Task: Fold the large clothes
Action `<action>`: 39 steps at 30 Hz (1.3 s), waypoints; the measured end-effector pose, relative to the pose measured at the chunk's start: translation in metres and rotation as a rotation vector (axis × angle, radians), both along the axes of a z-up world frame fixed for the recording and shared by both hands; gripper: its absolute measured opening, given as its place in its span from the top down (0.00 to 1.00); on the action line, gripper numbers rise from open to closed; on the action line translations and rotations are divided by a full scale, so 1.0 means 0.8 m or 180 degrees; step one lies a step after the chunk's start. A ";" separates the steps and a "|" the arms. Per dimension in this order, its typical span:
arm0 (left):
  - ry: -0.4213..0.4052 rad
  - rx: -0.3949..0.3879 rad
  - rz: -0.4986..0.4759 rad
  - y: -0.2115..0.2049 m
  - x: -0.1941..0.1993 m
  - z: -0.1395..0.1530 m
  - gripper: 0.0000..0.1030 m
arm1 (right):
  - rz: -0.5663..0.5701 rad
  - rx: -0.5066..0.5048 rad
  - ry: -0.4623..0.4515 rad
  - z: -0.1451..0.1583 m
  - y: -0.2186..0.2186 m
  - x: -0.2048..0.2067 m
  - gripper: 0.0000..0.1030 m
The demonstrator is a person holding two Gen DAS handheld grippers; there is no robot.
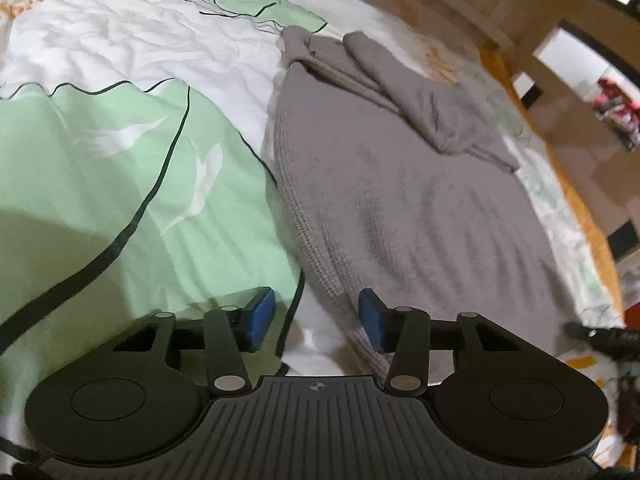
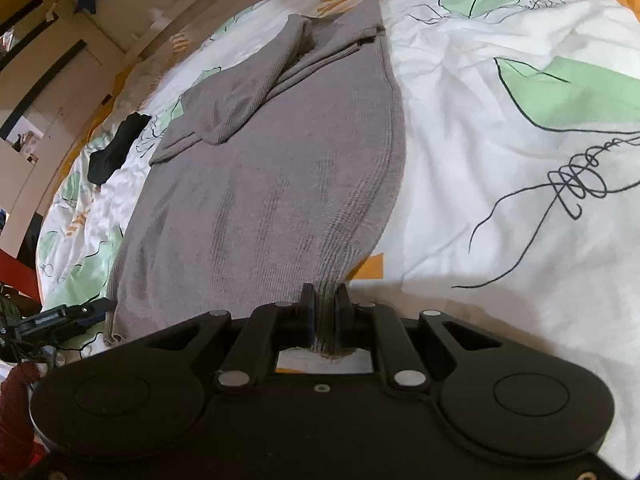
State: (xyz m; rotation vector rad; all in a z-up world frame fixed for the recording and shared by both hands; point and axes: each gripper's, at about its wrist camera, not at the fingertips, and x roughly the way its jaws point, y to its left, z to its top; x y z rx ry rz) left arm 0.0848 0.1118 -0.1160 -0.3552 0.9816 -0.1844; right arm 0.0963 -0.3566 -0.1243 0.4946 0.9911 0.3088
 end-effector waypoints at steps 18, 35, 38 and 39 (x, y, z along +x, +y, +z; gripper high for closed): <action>0.0315 0.0258 -0.0531 -0.042 0.015 -0.012 0.28 | 0.0114 0.0079 0.0111 -0.006 0.001 0.012 0.67; 0.0194 -0.0840 -0.0407 0.009 0.006 -0.016 0.92 | 0.0158 0.0178 0.0178 -0.011 -0.001 0.018 0.84; 0.0059 -0.1148 -0.0245 0.030 -0.001 -0.006 0.92 | 0.0002 0.0505 -0.0042 0.001 -0.021 0.009 0.84; 0.0014 -0.1191 -0.0212 0.035 -0.002 -0.003 0.92 | -0.0079 0.0645 -0.0120 0.004 -0.031 0.005 0.84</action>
